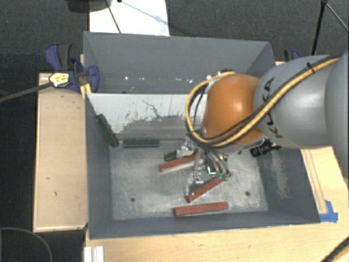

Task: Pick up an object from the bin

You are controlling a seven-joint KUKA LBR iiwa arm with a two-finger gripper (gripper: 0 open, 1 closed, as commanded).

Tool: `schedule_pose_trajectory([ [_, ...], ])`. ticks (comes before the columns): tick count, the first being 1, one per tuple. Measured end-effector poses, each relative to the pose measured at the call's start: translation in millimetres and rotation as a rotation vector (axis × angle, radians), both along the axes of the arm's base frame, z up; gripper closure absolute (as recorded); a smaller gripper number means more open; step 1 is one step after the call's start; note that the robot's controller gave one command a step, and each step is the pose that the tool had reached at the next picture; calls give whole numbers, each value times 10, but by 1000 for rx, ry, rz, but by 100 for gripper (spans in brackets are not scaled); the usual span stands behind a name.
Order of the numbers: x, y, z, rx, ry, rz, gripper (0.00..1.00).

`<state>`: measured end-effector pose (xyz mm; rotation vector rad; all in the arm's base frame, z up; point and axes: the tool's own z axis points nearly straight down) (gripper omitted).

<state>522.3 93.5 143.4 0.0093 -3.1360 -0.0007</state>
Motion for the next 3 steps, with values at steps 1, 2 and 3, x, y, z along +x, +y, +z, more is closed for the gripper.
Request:
schedule_pose_trajectory([
  [1, 20, -4, 37, 1, -7, -3, 0],
  [2, 448, -71, -517, 2, -18, 34, 0],
  [3, 478, -102, -398, 0, -5, 31, 0],
])
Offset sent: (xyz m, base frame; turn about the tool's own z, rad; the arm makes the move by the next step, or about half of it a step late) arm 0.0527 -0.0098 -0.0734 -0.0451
